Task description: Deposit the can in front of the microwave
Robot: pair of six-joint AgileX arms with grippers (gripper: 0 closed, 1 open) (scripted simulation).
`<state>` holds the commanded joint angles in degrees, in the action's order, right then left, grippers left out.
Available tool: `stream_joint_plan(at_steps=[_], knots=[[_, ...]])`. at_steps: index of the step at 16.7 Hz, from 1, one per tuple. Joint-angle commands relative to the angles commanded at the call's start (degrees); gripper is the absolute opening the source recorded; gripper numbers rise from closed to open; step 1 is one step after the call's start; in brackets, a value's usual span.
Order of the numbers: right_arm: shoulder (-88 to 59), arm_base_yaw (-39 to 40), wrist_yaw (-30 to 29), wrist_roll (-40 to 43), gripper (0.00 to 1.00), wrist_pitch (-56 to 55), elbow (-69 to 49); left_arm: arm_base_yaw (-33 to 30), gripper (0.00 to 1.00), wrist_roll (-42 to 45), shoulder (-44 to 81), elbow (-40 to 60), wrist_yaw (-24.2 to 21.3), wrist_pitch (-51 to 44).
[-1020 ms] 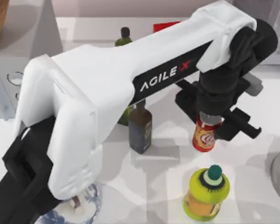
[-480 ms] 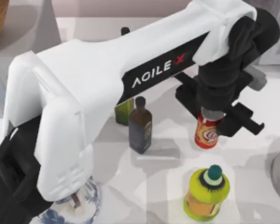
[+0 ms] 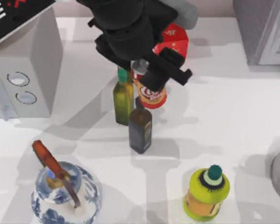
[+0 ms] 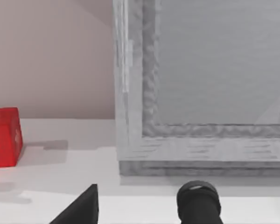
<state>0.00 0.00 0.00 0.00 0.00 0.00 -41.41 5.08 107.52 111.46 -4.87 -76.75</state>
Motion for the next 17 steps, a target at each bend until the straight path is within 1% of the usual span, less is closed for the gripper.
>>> stream_joint_plan(at_steps=[2,4,7,9,13,15,17], knots=[[0.0,0.0,0.0,0.0,1.0,0.0,0.0,7.48,0.0,3.74,-8.05,-8.72,-0.46,-0.08],[0.0,0.0,0.0,0.0,1.0,0.0,0.0,16.3,0.0,7.86,-14.88,-17.83,-0.6,0.12],[0.0,0.0,0.0,0.0,1.0,0.0,0.0,31.41,0.0,14.38,-22.03,-31.01,-0.49,1.23],[0.0,0.0,0.0,0.0,1.0,0.0,0.0,42.19,0.0,18.67,-24.34,-38.41,-0.17,3.07],[0.0,0.0,0.0,0.0,1.0,0.0,0.0,62.37,0.0,26.11,-24.3,-47.42,0.8,9.91],[0.0,0.0,0.0,0.0,1.0,0.0,0.0,69.82,0.0,29.07,-23.27,-49.88,1.07,13.32],[0.0,0.0,0.0,0.0,1.0,0.0,0.0,74.99,0.0,31.31,-22.34,-51.4,1.25,16.05]])
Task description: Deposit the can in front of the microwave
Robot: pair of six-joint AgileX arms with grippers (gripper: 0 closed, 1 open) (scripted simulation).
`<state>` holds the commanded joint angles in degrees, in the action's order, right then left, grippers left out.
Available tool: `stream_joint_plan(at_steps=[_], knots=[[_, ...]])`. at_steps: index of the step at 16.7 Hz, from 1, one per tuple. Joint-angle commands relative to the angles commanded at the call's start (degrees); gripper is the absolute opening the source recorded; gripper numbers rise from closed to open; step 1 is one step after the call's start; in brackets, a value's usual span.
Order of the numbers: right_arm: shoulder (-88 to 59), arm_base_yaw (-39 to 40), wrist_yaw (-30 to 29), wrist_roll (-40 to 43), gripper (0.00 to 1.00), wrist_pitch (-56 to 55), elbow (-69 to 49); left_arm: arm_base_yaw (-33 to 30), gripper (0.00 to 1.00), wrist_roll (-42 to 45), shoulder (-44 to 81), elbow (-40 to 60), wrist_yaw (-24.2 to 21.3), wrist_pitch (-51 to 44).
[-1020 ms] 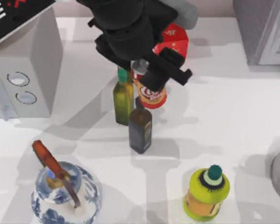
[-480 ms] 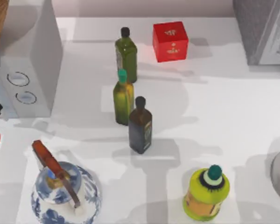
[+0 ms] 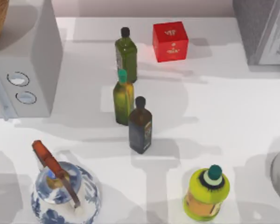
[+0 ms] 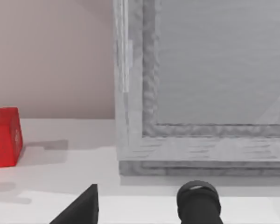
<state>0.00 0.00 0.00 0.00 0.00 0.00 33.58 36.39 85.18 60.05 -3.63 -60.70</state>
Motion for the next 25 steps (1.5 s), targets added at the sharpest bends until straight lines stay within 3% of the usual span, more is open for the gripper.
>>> stream_joint_plan(at_steps=[3,16,25], knots=[[0.0,0.0,0.0,0.0,1.0,0.0,0.0,3.36,0.0,1.57,0.56,-0.85,0.21,2.09],[0.0,0.0,0.0,0.0,1.0,0.0,0.0,3.32,0.0,1.54,1.09,-2.21,0.22,3.99],[0.0,0.0,0.0,0.0,1.0,0.0,0.0,3.32,0.68,1.54,1.09,-2.21,0.22,3.99]])
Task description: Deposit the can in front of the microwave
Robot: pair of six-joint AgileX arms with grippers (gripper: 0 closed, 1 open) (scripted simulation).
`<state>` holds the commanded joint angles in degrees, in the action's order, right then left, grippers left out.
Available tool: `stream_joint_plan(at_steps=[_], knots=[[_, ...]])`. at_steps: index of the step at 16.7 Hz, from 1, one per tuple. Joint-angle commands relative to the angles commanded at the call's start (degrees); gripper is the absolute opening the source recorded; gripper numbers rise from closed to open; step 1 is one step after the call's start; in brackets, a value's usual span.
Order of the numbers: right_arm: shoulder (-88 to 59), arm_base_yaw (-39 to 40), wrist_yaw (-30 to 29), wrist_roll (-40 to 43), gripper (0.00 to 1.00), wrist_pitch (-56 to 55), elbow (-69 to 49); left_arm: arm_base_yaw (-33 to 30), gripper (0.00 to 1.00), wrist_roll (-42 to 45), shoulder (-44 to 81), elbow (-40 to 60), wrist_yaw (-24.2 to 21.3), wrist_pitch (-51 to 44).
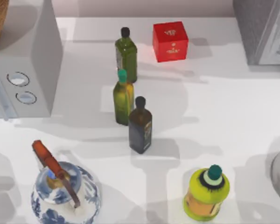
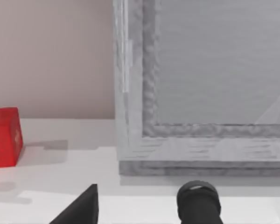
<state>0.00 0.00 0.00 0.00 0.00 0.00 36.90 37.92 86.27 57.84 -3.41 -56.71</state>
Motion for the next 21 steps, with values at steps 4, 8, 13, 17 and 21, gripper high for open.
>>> stream_joint_plan(at_steps=[4,8,13,17,21], knots=[[0.0,0.0,0.0,0.0,1.0,0.0,0.0,0.0,0.98,0.0,0.0,0.0,0.0,0.0],[0.0,0.0,0.0,0.0,1.0,0.0,0.0,0.0,1.0,0.0,0.0,0.0,0.0,0.0],[0.0,0.0,0.0,0.0,1.0,0.0,0.0,-0.02,1.0,0.0,-0.02,0.01,0.0,-0.01],[0.0,0.0,0.0,0.0,1.0,0.0,0.0,0.0,1.0,0.01,-0.56,3.54,0.02,-4.15],[0.0,0.0,0.0,0.0,1.0,0.0,0.0,-0.13,1.0,-0.13,-1.56,7.75,0.01,-9.31]])
